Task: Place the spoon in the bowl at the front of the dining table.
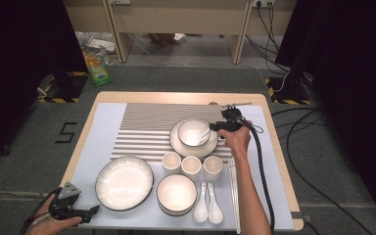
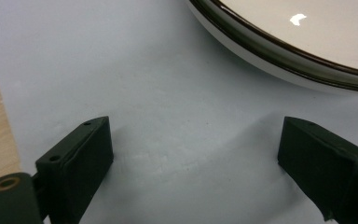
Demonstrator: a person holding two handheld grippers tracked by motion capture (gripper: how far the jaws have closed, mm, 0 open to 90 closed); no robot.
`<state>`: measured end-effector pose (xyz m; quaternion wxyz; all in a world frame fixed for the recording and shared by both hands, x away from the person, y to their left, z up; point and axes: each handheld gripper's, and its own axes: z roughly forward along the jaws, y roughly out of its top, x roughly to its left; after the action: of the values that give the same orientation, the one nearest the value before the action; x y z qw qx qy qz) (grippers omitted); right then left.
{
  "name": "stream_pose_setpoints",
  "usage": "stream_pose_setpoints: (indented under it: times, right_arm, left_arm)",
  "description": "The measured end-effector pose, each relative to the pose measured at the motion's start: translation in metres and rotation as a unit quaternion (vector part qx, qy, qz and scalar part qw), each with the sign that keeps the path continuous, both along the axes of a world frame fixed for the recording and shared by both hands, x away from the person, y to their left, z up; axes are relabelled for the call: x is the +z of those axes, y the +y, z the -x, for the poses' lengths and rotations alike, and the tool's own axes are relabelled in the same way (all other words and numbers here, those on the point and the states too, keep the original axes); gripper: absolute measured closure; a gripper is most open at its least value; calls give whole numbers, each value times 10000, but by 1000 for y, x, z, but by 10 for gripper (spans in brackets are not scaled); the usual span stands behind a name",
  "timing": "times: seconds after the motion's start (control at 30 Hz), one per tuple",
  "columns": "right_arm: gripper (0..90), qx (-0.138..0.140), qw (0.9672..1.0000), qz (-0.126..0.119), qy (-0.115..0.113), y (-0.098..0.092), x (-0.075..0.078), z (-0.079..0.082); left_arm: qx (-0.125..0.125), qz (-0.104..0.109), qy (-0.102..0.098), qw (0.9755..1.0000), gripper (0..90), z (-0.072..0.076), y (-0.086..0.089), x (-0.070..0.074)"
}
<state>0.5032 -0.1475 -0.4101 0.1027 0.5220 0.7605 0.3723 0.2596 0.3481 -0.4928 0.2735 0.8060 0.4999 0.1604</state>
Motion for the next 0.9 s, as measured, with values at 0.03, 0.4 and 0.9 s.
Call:
stream_pose_setpoints:
  times: [0.03,0.4,0.9]
  right_arm:
    - [624,0,10000,0,0,0,0,0]
    - [601,262,9996,88,16,-4,-2,12]
    - [547,237,9997,96,8,-1,-10,7]
  left_arm:
    - [0,0,0,10000,91,0,0,0]
    - [2,1,3,10000,91,0,0,0]
    - [0,13,-2,10000,91,0,0,0]
